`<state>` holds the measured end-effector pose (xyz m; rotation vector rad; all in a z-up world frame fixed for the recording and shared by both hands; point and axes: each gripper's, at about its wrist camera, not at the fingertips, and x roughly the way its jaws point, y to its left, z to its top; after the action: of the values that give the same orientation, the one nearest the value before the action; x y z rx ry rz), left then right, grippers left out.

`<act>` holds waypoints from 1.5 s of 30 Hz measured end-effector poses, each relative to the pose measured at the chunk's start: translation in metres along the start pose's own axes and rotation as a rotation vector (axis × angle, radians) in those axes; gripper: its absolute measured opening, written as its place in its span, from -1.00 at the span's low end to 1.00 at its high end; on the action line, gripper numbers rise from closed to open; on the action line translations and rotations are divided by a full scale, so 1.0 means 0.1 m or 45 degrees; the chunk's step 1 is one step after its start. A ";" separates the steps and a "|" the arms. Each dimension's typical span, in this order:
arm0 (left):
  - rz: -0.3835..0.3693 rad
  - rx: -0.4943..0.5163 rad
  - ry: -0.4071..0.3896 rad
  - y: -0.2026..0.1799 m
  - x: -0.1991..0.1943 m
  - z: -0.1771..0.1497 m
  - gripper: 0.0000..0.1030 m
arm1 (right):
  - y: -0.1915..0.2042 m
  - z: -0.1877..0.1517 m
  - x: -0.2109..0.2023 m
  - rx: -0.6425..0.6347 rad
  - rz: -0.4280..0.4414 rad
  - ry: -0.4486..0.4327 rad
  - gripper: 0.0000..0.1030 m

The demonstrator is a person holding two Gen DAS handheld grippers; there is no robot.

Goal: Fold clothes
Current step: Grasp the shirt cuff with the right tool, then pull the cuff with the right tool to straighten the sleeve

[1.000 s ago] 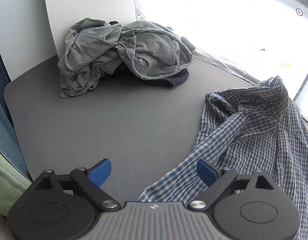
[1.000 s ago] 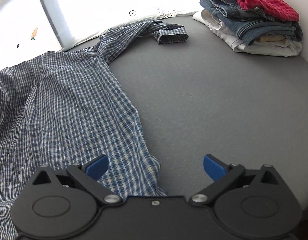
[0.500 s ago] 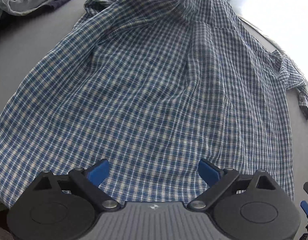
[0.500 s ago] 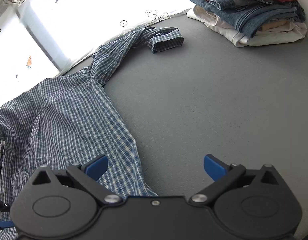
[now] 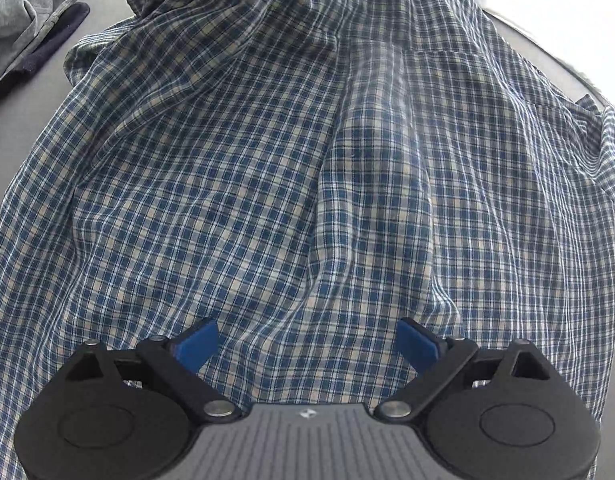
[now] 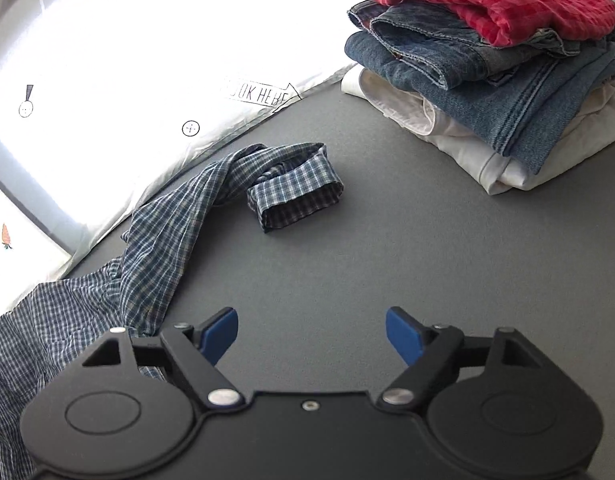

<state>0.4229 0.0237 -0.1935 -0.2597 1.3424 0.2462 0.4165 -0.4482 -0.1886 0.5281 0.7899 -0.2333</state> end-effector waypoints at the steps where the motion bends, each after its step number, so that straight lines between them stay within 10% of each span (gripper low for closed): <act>1: 0.019 -0.005 -0.004 -0.02 0.03 0.04 0.90 | 0.00 0.11 0.10 0.005 0.012 -0.006 0.27; 9: 0.081 -0.003 -0.003 -0.13 0.12 0.31 1.00 | 0.04 0.79 0.80 0.211 0.250 -0.062 -0.56; 20: 0.073 0.048 0.017 -0.17 0.09 0.50 1.00 | 0.55 1.10 1.57 0.166 0.202 0.026 -0.56; 24: 0.073 0.052 -0.031 -0.19 0.05 0.43 1.00 | 0.63 1.03 1.43 0.190 0.303 -0.027 -0.96; 33: 0.068 0.057 -0.128 -0.17 -0.06 0.06 1.00 | 0.57 0.52 0.15 -0.003 0.300 -0.210 -0.97; 45: 0.056 0.101 -0.181 -0.04 -0.23 -0.53 1.00 | 0.12 -0.93 -0.46 -0.023 0.134 0.180 -0.96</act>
<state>0.3706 0.0027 -0.1821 -0.1431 1.2149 0.2430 0.3321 -0.3887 -0.2048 0.5720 0.8976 -0.0918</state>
